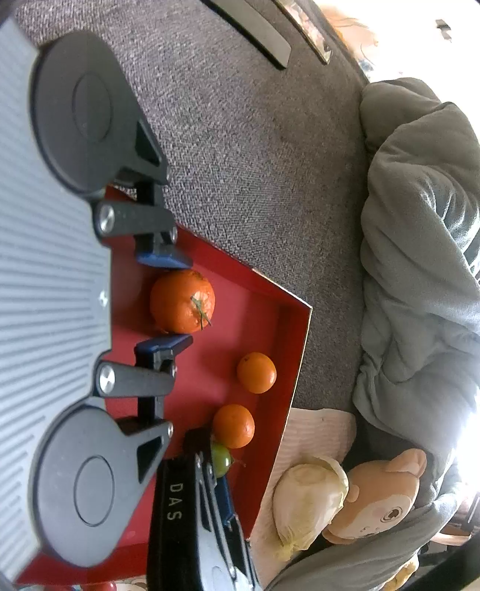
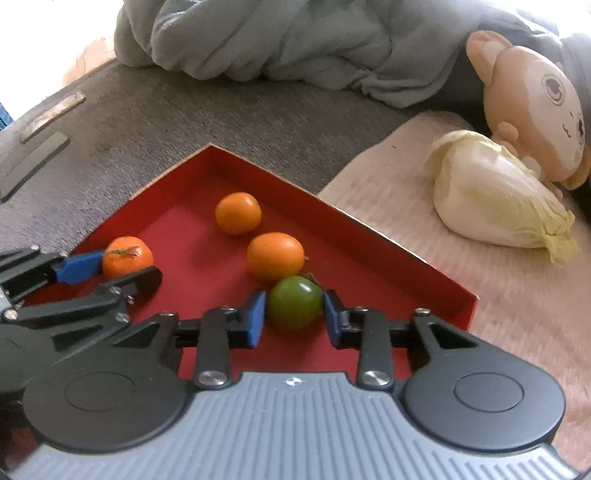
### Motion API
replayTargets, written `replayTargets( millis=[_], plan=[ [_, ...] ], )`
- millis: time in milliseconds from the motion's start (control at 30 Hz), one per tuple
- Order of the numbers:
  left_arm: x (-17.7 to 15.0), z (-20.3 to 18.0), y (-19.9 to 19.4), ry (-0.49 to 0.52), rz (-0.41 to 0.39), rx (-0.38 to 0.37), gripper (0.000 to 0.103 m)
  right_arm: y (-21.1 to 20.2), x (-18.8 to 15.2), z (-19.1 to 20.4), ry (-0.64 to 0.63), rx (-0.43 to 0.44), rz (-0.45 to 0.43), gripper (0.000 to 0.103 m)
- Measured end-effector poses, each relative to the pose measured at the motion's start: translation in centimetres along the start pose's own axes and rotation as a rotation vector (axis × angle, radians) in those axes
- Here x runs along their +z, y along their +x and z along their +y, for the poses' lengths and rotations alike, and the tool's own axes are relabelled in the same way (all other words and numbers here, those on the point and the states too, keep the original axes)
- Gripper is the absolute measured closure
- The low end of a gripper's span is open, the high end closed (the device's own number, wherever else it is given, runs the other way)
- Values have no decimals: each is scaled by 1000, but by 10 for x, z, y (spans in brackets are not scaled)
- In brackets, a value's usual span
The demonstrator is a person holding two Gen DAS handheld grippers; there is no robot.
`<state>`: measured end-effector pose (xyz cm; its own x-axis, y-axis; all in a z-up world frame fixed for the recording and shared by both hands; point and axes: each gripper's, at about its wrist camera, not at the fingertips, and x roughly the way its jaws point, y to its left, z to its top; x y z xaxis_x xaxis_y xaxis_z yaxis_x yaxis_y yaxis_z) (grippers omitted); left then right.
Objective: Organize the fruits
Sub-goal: 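Grasp an orange tomato with the left tool while the right tool grasps a green tomato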
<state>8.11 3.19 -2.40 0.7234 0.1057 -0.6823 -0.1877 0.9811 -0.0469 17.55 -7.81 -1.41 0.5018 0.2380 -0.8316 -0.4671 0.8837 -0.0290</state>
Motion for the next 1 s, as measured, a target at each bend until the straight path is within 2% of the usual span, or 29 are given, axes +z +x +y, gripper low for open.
replayTargets(
  millis=[400,533,900,967,1000],
  plan=[
    [-6,6,-12,-26,9,-25,64,-23,-5,-1,17,23,-23,67],
    [-11,9,-20,-39,13,-30,64,-32,-9,-2,21,34,-29,70],
    [-22,1,-39,2,-8,-22,64,-55,-20,-11,25,44,-57,70],
    [-24,0,-40,-7,-3,-21,64,-53,-21,-14,32,47,-59,66],
    [-25,0,-41,-9,0,-23,64,-50,-20,-14,33,47,-54,58]
  ],
)
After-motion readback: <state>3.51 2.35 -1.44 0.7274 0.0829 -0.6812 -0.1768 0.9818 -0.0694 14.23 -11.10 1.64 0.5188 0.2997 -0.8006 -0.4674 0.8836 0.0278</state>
